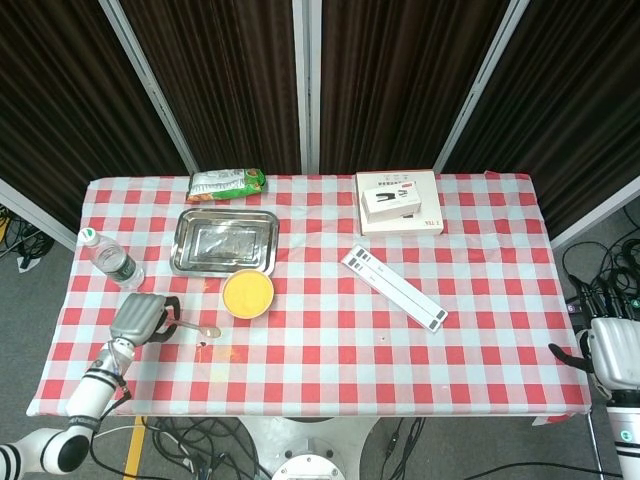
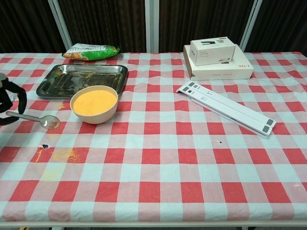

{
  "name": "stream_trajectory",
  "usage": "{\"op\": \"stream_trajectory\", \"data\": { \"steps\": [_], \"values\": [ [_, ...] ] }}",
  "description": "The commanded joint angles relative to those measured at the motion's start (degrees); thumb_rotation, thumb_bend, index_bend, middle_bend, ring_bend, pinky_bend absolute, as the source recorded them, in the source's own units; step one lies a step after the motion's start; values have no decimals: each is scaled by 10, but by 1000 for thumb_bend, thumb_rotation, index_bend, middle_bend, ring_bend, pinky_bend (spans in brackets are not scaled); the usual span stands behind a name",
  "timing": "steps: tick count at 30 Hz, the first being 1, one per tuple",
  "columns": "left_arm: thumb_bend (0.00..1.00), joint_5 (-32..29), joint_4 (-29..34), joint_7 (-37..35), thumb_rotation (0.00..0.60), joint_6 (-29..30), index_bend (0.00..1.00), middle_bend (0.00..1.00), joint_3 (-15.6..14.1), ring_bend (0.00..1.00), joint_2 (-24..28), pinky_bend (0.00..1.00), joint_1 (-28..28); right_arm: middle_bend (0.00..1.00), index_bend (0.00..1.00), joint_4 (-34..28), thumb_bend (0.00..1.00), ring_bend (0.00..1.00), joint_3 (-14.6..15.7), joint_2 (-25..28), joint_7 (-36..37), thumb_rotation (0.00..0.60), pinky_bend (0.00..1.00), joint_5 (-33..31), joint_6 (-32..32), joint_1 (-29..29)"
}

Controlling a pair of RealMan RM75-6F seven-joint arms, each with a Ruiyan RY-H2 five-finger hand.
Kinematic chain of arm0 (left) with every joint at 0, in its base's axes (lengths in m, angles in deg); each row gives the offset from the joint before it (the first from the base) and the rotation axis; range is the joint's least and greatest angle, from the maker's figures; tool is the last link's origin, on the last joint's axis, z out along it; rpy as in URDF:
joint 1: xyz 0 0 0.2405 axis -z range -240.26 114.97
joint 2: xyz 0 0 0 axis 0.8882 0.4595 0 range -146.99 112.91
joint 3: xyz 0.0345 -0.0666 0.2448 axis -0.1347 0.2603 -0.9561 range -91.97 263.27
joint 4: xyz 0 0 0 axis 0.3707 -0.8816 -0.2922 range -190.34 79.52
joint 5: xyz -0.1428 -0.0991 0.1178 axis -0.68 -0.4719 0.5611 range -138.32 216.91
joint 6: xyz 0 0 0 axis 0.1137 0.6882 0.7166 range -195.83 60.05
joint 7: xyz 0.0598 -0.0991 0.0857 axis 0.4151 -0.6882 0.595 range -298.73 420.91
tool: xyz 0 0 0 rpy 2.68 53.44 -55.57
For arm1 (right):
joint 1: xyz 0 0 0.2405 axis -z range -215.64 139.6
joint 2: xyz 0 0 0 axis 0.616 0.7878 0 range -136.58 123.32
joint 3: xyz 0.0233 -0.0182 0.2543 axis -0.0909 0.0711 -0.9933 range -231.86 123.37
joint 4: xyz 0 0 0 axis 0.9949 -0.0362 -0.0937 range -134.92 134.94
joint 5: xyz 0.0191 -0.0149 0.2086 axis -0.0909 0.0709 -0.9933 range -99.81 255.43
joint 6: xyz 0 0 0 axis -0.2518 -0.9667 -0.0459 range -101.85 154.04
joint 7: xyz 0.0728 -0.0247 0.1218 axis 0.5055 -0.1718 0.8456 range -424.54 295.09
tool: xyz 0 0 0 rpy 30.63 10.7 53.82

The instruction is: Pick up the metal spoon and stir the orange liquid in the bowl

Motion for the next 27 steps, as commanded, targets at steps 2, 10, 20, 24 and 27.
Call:
{"op": "stream_trajectory", "data": {
  "steps": [2,10,20,24,27],
  "values": [
    [456,-73,3,41,600,-53,638,1000,41,958,8,1000,59,160,74,0,16,7,0,2,2,600,92,0,-1,1],
    [456,-210,-28,112,600,-94,631,1000,63,959,-17,1000,141,160,74,2,16,7,2,3,6,600,92,-4,-5,6],
    [455,-337,-19,200,600,-66,610,1000,39,959,-33,1000,203,160,74,6,17,7,0,5,12,600,92,-5,-7,8],
    [456,-353,-16,214,600,-55,600,1000,28,960,-38,1000,214,160,74,9,16,8,-1,6,16,600,92,-6,-7,8],
    [456,-358,-15,222,600,-51,578,1000,19,960,-39,1000,221,160,74,10,17,8,-4,8,17,600,92,-8,-10,9]
  ]
}}
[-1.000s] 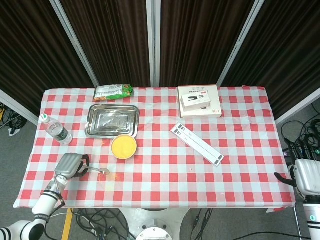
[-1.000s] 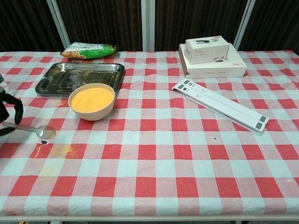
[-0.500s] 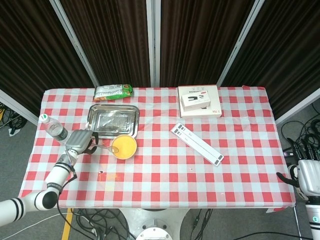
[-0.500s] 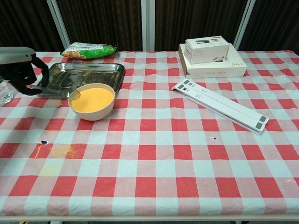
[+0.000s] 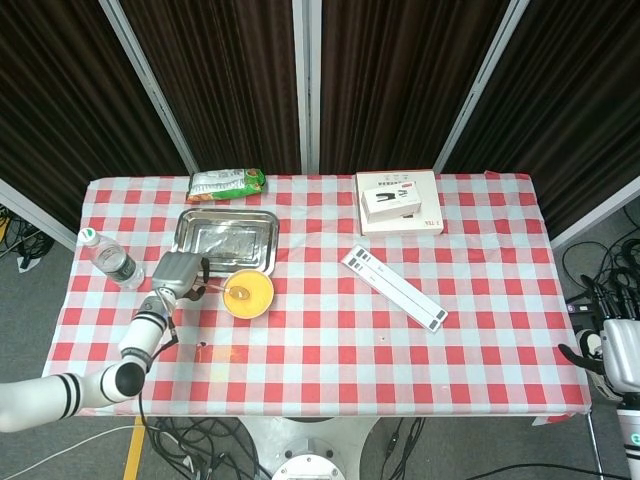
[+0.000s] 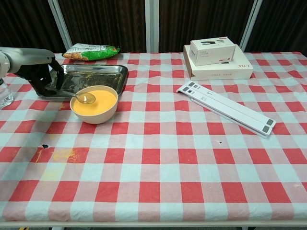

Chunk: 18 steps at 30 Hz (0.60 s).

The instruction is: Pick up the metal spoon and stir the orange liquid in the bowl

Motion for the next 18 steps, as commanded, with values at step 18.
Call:
{"op": "stream_trajectory", "data": {
  "steps": [18],
  "values": [
    [423,52,29,-22,600,33,440,998,-31,958,10,1000,1,160,74,-10,47,7,-20,22,-9,600,92,-10,-3,-9]
  ]
}}
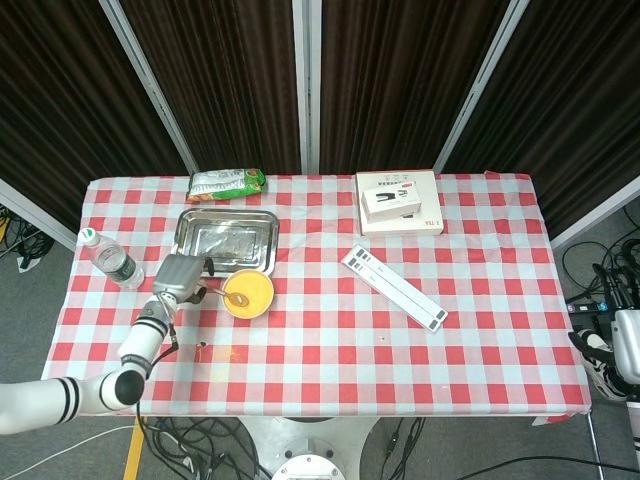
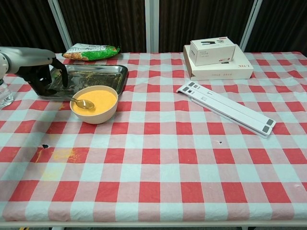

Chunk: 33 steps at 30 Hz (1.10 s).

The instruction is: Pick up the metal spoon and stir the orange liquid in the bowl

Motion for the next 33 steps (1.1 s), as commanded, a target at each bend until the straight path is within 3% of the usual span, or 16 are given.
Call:
{"op": "stream_trajectory", "data": {
  "steps": [1,11,33],
  "values": [
    [418,28,-6,-18,600,-3,445,999,-6,958,-3,1000,-6,160,74,-1,47,7,-2,2,0,600,92,-2,-1,-1],
    [390,67,-49,-45,600,-12,532,1000,-13,959,-29,1000,-11,160,74,-2,47,8,-8,12,8,600,93,-10,-6,2],
    [407,67,-53,-48,600,-15,591,1000,-16,960,-32,1000,-14,160,74,0,47,7,-6,10,11,600,93,-13,-6,5]
  ]
}}
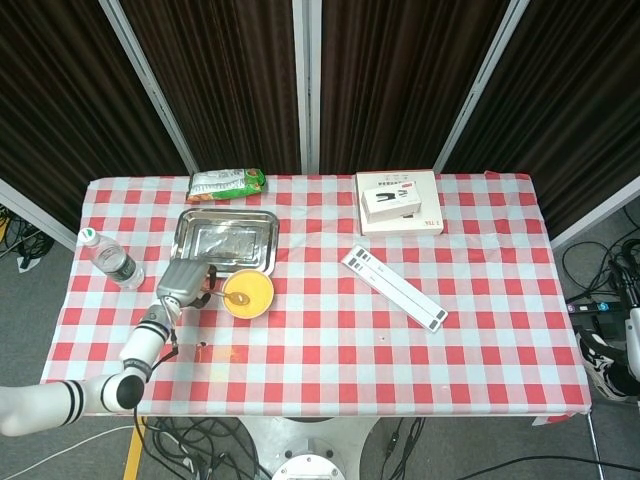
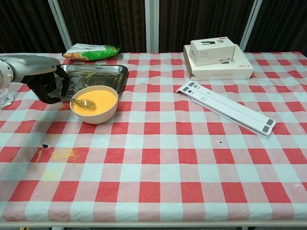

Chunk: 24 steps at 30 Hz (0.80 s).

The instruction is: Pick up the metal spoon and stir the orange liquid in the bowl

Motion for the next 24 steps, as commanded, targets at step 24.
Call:
{"op": "stream_trajectory", "data": {
  "steps": [24],
  "values": [
    [452,87,-15,133,600,158,640,1000,-21,966,-55,1000,4,160,75,2,48,7,1,-1,7,600,93,2,-6,4]
  ]
}}
